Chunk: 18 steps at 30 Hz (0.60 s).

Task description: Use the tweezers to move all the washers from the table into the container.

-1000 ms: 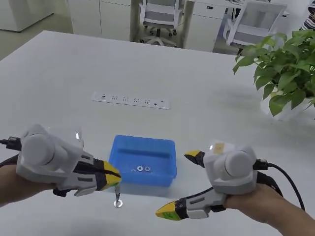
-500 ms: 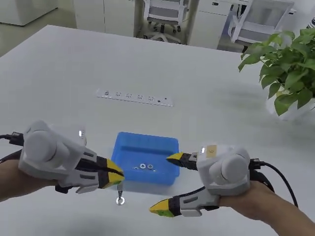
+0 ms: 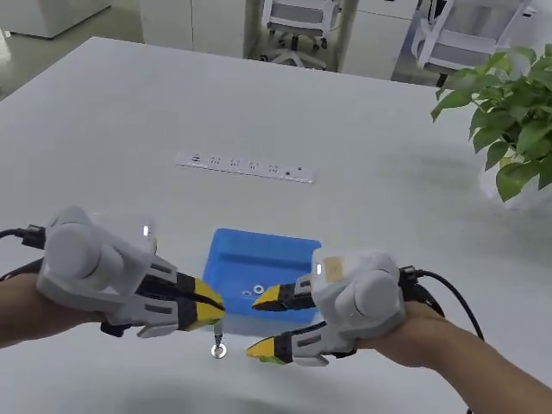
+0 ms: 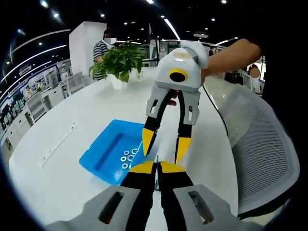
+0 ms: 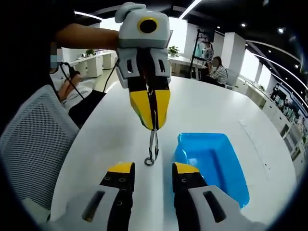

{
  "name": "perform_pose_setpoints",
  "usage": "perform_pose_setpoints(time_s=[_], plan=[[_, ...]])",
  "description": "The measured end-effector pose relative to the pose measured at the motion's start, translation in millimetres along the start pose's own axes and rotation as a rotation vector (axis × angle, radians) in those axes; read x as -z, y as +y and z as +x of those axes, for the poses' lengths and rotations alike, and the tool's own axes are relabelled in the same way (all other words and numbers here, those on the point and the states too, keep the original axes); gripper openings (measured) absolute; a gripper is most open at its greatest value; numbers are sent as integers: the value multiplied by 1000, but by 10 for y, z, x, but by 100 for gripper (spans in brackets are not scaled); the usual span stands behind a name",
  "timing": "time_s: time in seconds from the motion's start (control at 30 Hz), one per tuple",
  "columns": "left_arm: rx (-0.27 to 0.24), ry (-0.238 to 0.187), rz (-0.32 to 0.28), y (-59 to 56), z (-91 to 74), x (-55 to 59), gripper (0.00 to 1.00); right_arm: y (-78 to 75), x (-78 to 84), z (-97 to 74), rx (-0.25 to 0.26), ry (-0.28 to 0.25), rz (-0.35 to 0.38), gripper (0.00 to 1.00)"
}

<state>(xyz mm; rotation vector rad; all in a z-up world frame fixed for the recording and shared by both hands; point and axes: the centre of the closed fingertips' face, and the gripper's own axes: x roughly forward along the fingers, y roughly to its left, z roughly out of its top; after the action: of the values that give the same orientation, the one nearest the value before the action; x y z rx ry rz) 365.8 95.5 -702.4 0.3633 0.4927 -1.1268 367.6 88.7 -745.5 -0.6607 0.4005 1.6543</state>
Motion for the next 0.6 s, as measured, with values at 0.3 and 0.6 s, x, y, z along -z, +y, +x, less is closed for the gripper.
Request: perform_pose_setpoints(time_s=[0.3, 0.6], plan=[[33, 10, 22, -22, 13, -25, 6, 16, -26, 208, -64, 12, -76, 24], [61, 13, 32, -32, 30, -43, 6, 18, -74, 373, -105, 14, -117, 14]])
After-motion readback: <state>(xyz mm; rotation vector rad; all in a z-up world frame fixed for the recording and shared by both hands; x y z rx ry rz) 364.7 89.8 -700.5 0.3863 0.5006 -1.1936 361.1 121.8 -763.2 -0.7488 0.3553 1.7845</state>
